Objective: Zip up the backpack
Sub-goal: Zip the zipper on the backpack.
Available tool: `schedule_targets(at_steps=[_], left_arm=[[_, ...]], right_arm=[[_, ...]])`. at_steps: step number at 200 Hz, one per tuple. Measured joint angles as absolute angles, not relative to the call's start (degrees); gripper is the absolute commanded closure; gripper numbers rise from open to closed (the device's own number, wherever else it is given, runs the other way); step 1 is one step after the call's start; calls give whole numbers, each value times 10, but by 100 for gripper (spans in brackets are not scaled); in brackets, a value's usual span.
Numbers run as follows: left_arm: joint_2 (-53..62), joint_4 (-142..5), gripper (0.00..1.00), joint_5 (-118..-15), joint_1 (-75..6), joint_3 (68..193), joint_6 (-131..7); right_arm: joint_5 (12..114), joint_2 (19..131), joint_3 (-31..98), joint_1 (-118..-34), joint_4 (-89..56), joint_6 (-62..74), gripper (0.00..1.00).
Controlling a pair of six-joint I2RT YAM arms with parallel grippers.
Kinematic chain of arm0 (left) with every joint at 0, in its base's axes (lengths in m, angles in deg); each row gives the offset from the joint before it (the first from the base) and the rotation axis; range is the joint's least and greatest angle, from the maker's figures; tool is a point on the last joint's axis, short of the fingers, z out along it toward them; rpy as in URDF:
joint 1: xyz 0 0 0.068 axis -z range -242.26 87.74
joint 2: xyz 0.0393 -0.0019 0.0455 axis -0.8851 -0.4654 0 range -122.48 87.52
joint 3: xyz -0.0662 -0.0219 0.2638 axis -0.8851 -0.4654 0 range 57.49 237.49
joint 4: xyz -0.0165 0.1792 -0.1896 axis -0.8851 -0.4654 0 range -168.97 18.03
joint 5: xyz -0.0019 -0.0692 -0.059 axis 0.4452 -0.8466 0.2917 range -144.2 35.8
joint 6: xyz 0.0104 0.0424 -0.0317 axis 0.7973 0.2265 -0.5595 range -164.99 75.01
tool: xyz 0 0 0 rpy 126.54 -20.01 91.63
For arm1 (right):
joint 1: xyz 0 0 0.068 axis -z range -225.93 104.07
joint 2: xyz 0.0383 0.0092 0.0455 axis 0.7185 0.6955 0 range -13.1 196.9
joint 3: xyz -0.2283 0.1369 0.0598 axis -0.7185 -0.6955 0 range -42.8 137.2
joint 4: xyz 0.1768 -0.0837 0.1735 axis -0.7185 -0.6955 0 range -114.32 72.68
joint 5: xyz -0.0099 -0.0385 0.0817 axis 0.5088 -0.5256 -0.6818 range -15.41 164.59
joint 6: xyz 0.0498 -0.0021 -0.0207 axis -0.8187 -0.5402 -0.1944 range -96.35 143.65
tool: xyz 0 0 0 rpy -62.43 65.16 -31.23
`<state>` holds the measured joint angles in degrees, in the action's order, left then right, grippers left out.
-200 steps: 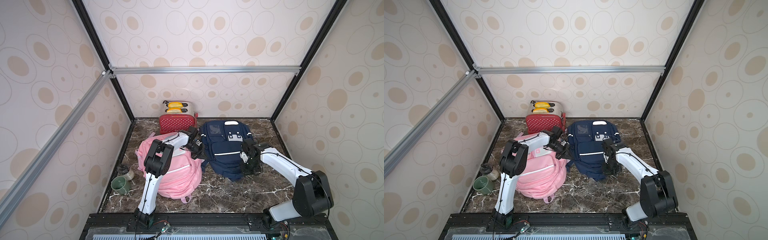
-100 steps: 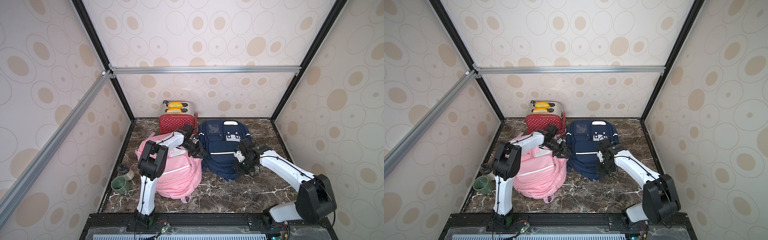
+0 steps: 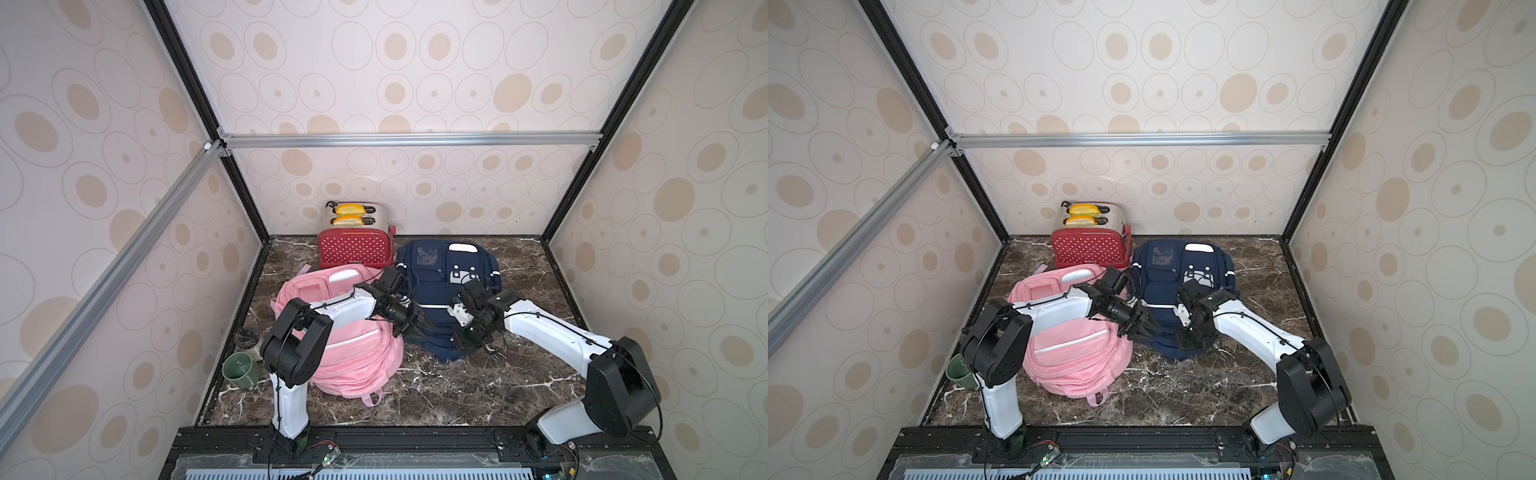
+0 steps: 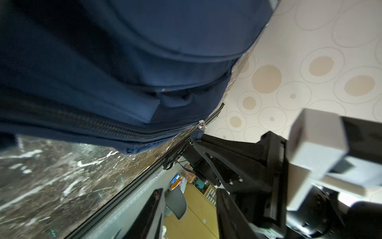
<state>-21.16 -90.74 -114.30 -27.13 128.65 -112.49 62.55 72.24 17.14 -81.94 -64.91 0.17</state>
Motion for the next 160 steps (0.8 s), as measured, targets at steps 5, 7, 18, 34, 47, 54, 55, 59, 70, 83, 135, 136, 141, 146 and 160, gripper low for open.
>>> schedule_targets(at_steps=[5,7,18,34,47,54,55,59,70,83,135,136,141,146,160], left_arm=[[-212,-900,55,-1143,-270,1283,-1136],[-212,-896,55,-1143,-269,1282,-1141],[-212,-880,55,-1144,-269,1280,-1163],[-212,-858,55,-1143,-265,1280,-1190],[-212,-844,55,-1140,-263,1280,-1208],[-212,-837,55,-1139,-260,1280,-1218],[-212,-835,55,-1139,-259,1280,-1220],[-212,-830,55,-1139,-258,1280,-1225],[-214,-816,55,-1137,-251,1280,-1241],[-219,-799,55,-1136,-244,1280,-1261],[-222,-769,50,-1119,-226,1248,-1333],[-222,-769,49,-1117,-226,1246,-1335],[-222,-767,48,-1112,-226,1243,-1341],[-222,-765,48,-1105,-226,1241,-1346],[-222,-758,45,-1086,-225,1244,-1363]], right_arm=[[626,722,171,-820,-648,3,100],[626,722,171,-820,-647,3,100],[626,721,171,-820,-646,6,100],[627,720,171,-820,-647,12,100],[629,716,171,-820,-647,17,100],[630,711,170,-820,-646,20,100],[631,711,170,-820,-646,20,100],[631,708,169,-820,-646,21,100],[633,701,166,-820,-646,24,100],[636,696,165,-820,-647,28,100],[646,695,165,-822,-647,47,100],[646,695,165,-822,-647,47,100],[647,695,165,-822,-647,48,100],[647,695,165,-822,-647,50,100],[648,695,165,-822,-647,53,100]])
